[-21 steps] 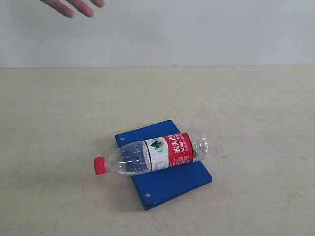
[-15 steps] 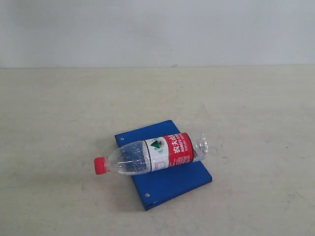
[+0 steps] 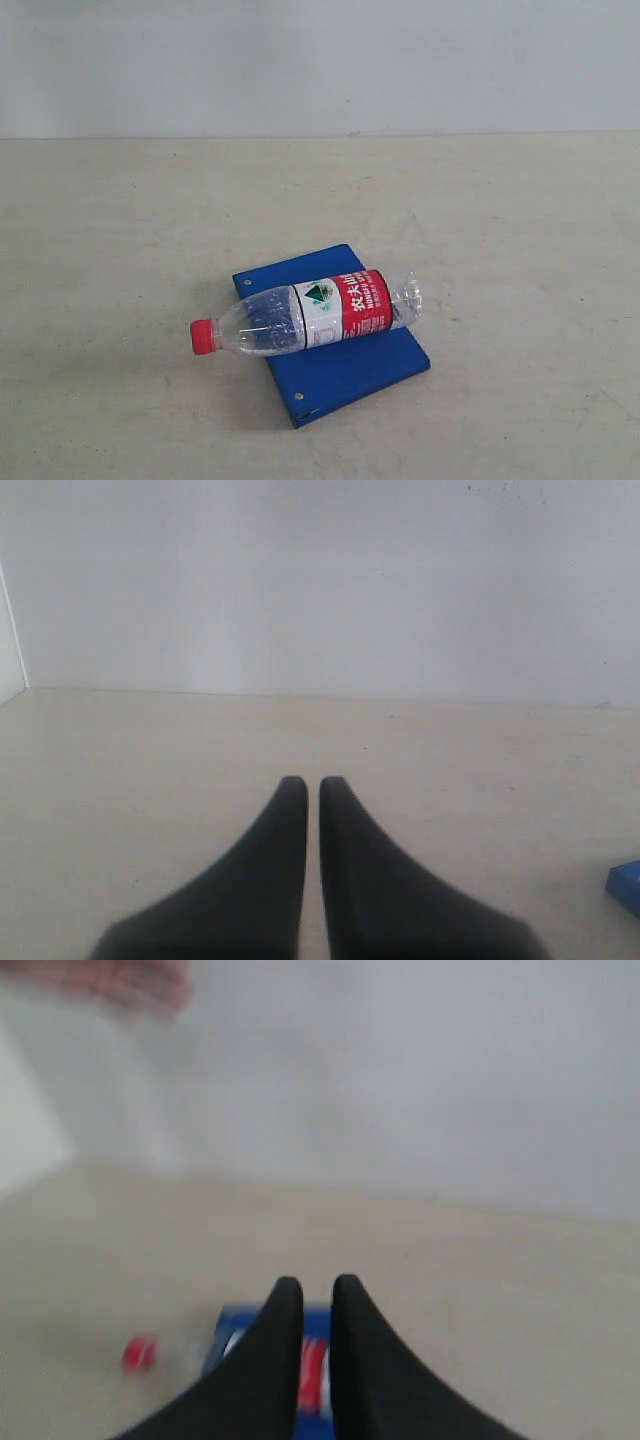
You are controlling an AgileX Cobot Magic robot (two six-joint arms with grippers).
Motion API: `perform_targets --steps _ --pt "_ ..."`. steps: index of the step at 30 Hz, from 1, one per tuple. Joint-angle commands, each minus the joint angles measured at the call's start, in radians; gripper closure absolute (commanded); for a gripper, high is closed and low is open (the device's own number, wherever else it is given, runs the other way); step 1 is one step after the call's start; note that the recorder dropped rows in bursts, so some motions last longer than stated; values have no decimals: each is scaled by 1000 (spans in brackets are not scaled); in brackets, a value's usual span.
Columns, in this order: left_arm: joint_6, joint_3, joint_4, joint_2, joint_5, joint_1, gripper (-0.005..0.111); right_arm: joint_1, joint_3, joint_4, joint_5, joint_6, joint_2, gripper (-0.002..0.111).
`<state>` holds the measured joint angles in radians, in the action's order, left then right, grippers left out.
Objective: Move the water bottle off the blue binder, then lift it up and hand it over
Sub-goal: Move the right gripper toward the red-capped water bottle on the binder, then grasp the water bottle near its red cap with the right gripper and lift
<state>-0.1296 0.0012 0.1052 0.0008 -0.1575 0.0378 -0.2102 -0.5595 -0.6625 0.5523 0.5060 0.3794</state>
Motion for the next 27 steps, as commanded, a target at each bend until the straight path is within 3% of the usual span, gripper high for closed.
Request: perform_targets --steps 1,3,4,5,6,10,12,13,15,18,27 --pt "-1 -1 -3 -1 8 0 102 0 -138 -450 545 817 448 101" --pt "-1 -1 -3 -1 8 0 102 -2 -174 -564 529 981 615 87" --pt "-1 -1 -3 -1 8 0 102 -40 -194 -588 505 1052 715 67" --pt "-1 -1 -3 -1 8 0 102 -80 -205 -585 478 1066 759 56" --pt "-1 -1 -3 -1 8 0 102 -183 -219 -580 386 1066 831 43" --pt "-1 -1 -3 -1 8 0 102 -468 -237 -475 27 1172 967 42" --pt "-1 -1 -3 -1 8 0 102 -611 -256 -369 -214 1172 1040 42" --pt "-1 -1 -3 -1 8 0 102 -715 -268 -345 -418 1172 1099 42" --pt "-1 -1 -3 -1 8 0 102 -825 -305 -350 -611 1172 1182 42" --pt "-1 -1 -3 -1 8 0 102 -871 -362 -353 -641 1172 1313 42" --pt "-1 -1 -3 -1 8 0 102 -869 -468 -371 -783 1261 1565 42"
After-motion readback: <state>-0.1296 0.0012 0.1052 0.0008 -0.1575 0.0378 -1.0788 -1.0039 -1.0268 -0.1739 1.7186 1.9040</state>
